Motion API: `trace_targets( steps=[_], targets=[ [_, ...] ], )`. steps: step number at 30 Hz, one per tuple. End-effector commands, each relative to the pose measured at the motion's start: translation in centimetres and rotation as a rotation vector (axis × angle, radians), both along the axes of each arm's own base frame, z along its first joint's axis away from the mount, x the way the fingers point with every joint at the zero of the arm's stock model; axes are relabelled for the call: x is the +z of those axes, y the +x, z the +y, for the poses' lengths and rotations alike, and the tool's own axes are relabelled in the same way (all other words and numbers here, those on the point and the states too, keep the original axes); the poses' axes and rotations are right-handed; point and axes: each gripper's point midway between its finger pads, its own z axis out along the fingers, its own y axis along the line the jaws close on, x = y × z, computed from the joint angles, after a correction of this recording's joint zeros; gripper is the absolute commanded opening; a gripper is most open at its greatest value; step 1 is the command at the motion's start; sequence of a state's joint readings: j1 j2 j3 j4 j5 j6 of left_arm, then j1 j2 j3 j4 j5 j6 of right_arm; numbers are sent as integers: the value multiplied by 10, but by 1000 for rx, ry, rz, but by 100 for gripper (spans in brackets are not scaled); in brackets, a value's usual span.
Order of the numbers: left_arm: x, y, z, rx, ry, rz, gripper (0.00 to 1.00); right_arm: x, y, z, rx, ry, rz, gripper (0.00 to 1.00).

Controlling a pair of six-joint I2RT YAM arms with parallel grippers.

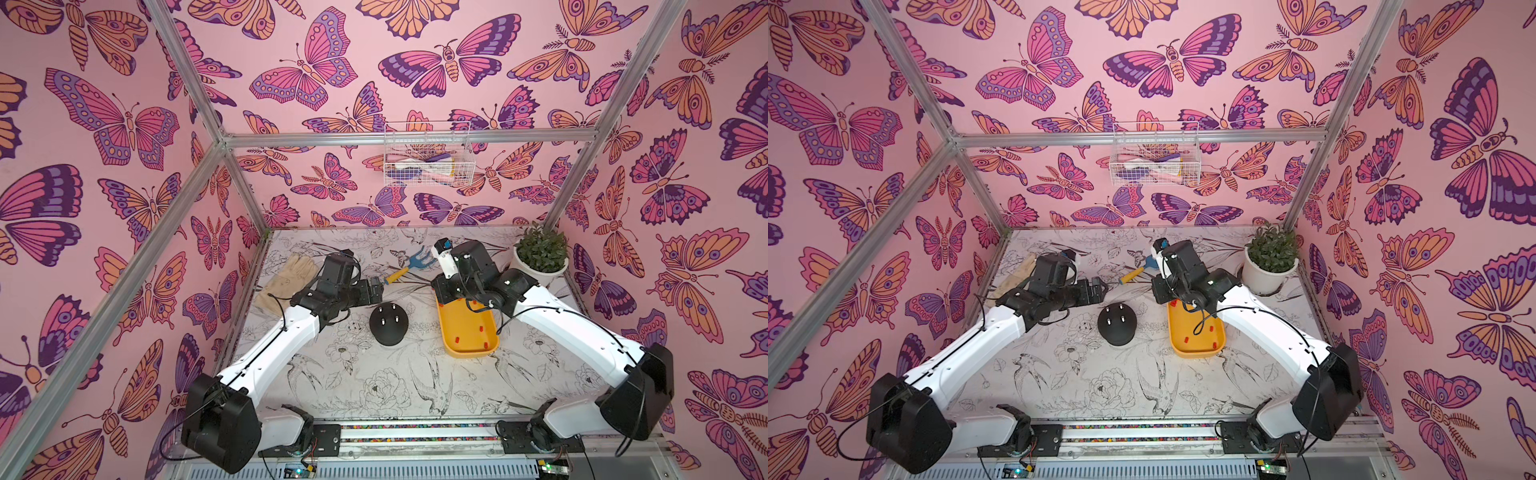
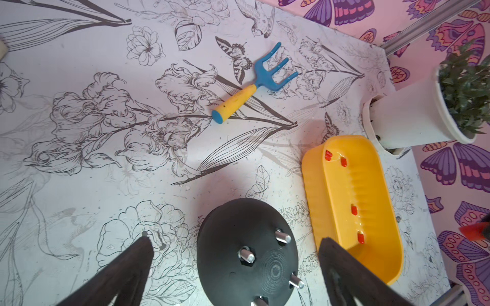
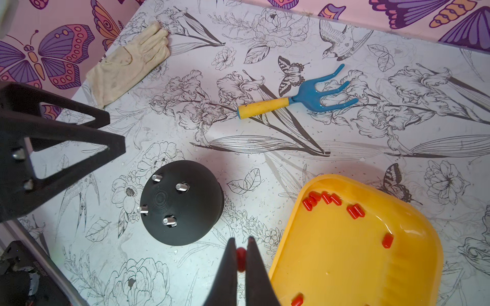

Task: Cover the protruding screws with screw protection sleeves
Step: Attach the screw protection sleeve to the screw.

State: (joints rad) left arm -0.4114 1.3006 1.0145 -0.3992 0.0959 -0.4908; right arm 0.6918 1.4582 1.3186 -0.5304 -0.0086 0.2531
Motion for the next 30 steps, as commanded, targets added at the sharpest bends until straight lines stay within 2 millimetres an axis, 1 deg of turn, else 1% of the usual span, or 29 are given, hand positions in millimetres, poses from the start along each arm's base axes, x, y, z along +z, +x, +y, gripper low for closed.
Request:
trace_targets(
  steps=[1,4,10,14,16,17,23,30],
  targets=[
    [-14,-5,13,26,50,32,100,5,3,11,8,-29,-44,9],
    [-19,-5,13,28,50,48,100,0,3,21,15,-37,-54,9],
    [-25,-3,15,38,46,70,100,-3,3,41,29,-25,-96,9],
    [-27,-3,14,39,40,79,100,-10,5,51,27,-16,-100,9],
    [-28,-3,15,40,37,78,100,-9,6,54,28,-5,-105,9],
    [-27,-2,15,43,35,77,100,-20,8,58,30,-19,-92,9],
    [-29,-1,15,45,23,79,100,-28,8,71,40,-7,-81,9],
    [-27,-1,13,40,6,74,100,-37,7,79,54,-3,-60,9]
  ],
)
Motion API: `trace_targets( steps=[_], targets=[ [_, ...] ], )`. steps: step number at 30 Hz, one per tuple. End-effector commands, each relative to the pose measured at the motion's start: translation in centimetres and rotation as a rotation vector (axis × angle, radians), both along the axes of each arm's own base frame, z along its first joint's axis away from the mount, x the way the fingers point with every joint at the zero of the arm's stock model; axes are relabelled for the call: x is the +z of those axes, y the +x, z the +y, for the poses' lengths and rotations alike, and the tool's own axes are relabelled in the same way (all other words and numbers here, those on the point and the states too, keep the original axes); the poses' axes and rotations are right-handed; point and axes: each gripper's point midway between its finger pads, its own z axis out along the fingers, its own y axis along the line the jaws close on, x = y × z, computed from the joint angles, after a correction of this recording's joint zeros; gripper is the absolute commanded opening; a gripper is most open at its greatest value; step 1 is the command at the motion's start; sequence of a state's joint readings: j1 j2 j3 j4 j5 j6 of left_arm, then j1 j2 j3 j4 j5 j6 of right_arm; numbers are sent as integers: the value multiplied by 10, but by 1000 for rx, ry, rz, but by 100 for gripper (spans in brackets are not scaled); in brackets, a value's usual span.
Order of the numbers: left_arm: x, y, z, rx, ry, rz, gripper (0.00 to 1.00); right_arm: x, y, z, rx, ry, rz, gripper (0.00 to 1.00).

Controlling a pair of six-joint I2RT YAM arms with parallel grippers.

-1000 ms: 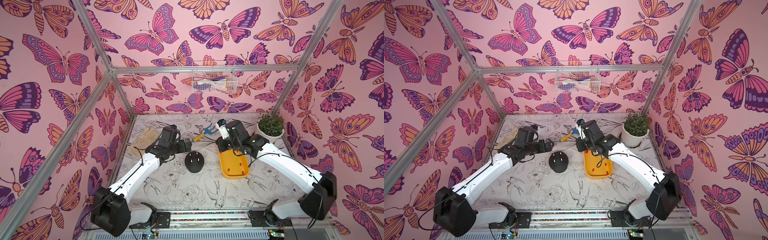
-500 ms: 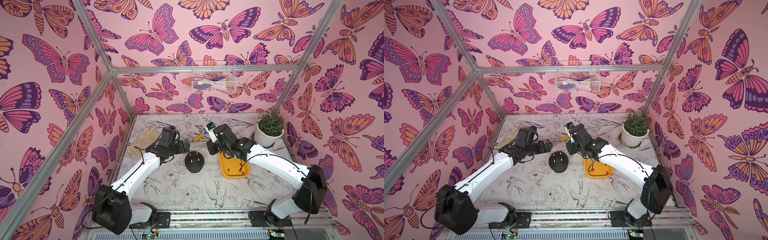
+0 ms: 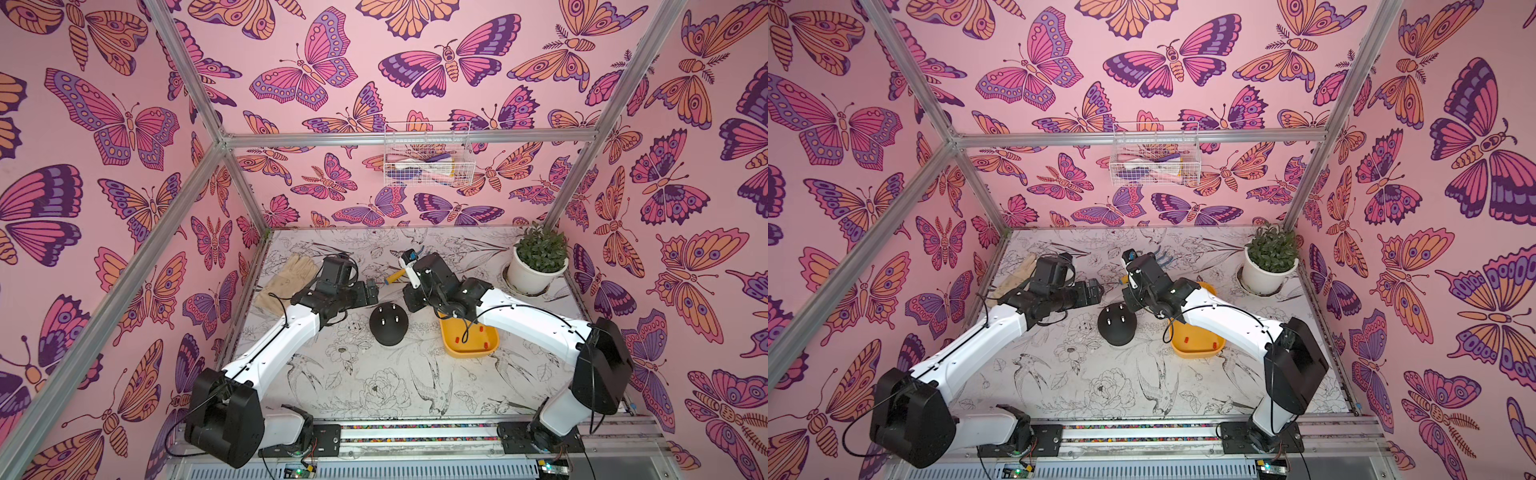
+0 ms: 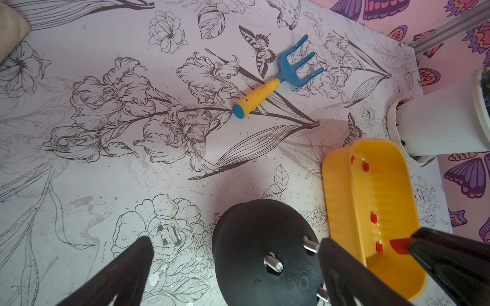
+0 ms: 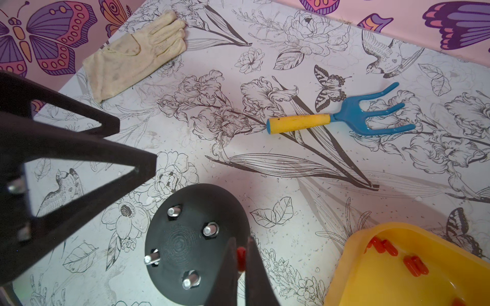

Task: Cover the protruding screws with screw protection sleeves
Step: Attach the screw protection sleeve to the screw.

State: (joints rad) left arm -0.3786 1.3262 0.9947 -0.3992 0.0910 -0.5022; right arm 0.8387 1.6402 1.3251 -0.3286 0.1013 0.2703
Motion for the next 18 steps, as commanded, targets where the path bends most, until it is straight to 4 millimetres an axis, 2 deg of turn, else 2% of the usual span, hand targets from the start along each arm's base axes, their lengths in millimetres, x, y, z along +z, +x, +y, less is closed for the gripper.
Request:
trace_targets(
  steps=[1,18],
  targets=[
    [-9,-5,0,-7,-9,30,100,0,0,9,1,24,5,9],
    [-12,-5,-1,-11,-22,39,100,-10,-4,24,33,25,27,10]
  ],
)
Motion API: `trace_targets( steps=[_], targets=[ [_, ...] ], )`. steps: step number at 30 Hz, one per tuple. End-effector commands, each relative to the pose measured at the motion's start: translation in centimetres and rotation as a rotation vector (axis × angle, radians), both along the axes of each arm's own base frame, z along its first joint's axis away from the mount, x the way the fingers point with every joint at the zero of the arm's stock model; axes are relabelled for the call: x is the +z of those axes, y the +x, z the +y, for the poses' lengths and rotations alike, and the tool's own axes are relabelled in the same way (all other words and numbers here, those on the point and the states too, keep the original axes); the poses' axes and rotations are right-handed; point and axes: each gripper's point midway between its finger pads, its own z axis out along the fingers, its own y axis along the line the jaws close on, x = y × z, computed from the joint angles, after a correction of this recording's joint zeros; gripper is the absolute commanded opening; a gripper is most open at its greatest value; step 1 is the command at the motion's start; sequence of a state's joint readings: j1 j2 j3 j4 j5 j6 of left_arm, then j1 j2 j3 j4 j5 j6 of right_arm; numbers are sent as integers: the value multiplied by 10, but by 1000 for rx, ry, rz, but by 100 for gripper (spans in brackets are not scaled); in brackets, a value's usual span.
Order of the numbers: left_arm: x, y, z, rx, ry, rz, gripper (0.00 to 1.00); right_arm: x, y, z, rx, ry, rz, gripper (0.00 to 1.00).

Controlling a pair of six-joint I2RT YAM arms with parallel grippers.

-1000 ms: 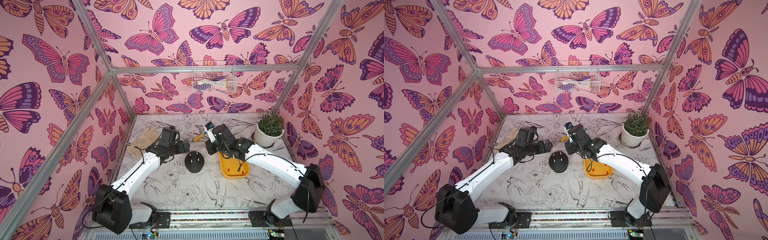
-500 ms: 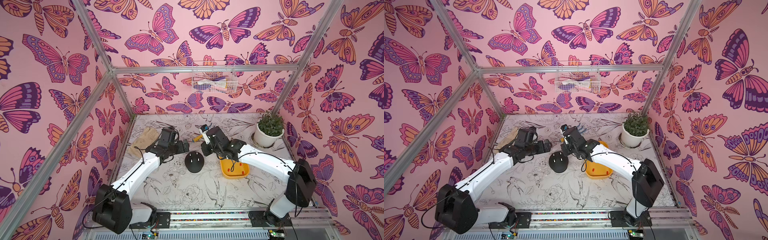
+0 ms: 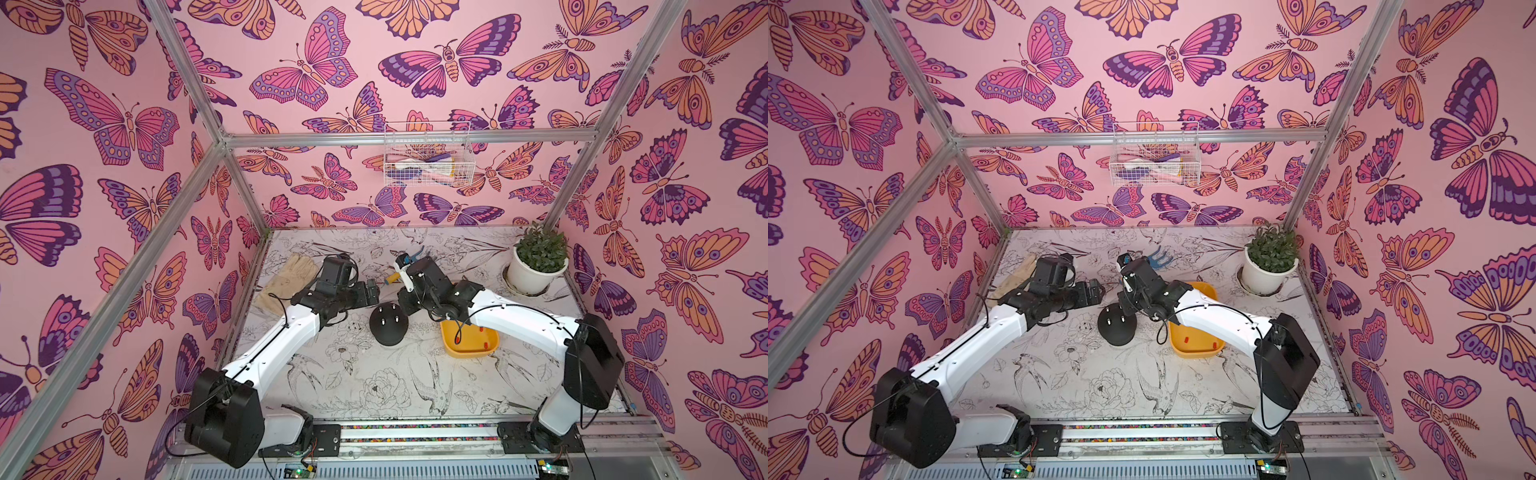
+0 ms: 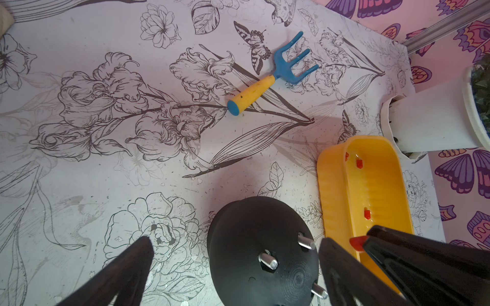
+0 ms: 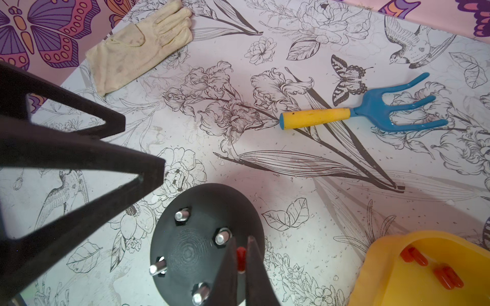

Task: Cover the protruding screws with screw protection sleeves
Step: Attach the screw protection sleeve to the screw.

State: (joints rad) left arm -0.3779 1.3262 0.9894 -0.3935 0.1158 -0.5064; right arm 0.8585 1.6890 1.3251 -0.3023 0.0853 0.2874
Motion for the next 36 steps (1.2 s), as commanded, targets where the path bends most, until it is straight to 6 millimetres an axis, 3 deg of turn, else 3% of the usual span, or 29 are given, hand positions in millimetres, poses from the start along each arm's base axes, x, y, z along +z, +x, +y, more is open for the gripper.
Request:
trace_targets(
  steps=[1,36],
  targets=[
    [-11,-3,2,2,-2,31,100,6,0,11,14,24,-1,10],
    [-12,-3,1,-1,-7,37,100,-12,-2,26,47,18,42,10]
  ],
)
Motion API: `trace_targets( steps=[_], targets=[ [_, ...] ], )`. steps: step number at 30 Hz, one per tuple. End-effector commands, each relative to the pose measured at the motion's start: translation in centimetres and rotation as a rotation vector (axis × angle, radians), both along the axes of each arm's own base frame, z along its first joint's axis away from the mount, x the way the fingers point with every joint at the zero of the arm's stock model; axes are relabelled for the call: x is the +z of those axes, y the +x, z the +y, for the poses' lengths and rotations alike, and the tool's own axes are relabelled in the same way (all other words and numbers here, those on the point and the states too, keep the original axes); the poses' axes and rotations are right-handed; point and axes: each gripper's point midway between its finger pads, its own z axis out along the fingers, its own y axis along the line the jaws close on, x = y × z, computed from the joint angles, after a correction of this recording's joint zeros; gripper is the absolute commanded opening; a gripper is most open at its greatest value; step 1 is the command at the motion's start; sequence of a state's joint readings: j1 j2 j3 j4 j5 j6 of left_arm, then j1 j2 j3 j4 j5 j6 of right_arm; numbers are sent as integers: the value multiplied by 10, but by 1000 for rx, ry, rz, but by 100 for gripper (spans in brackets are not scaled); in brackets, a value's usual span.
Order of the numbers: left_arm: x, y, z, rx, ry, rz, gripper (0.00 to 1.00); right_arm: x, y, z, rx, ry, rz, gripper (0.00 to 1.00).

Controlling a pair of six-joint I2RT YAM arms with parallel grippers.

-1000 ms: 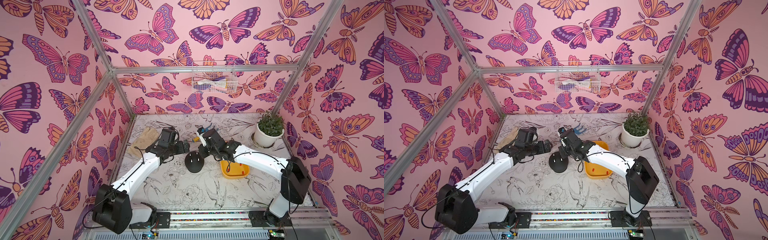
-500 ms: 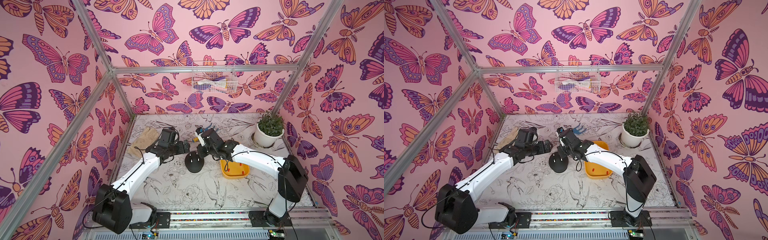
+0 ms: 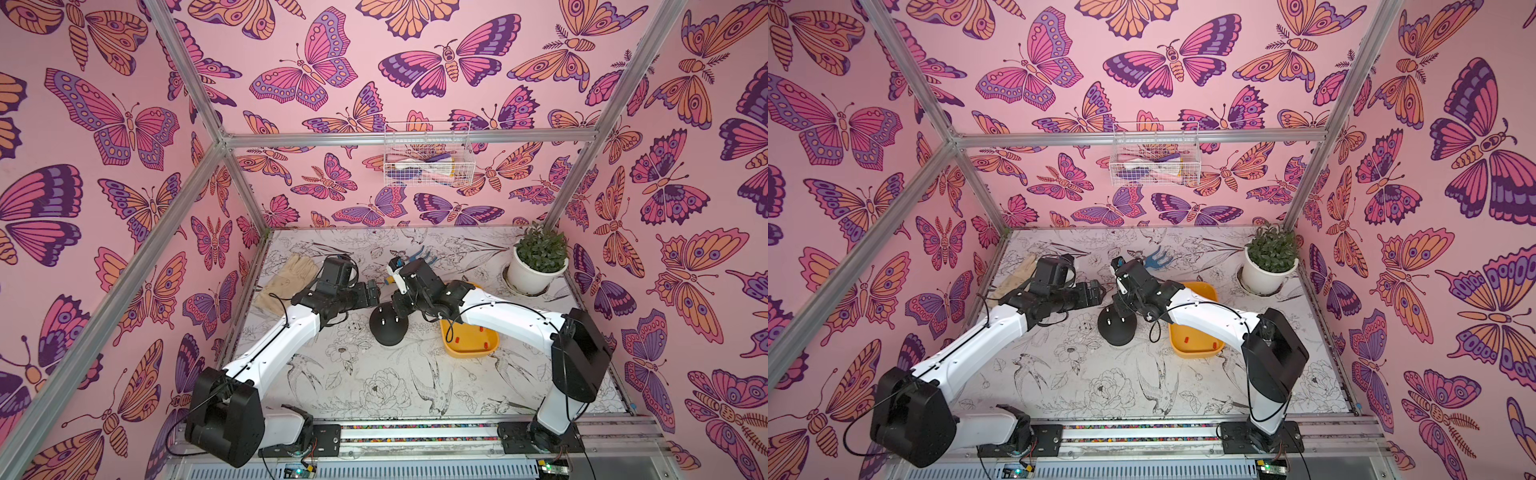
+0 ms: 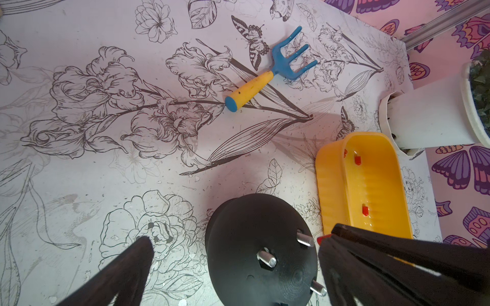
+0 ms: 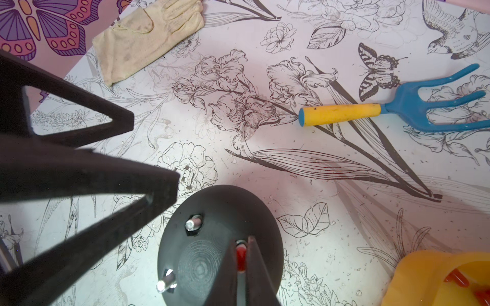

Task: Cover the protruding screws with screw protection sleeves
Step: Attach the screw protection sleeve to the screw.

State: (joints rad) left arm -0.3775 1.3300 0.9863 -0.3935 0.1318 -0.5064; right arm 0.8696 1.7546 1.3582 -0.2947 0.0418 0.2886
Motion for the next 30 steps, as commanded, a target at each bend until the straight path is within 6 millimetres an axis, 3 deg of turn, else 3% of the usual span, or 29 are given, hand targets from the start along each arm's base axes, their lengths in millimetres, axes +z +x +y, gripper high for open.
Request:
trace_targets(
  steps=[1,30],
  targets=[
    [-10,-2,3,9,2,26,100,4,0,9,6,18,2,10],
    [-10,-2,3,8,1,27,99,-2,-1,7,3,4,13,10]
  ],
)
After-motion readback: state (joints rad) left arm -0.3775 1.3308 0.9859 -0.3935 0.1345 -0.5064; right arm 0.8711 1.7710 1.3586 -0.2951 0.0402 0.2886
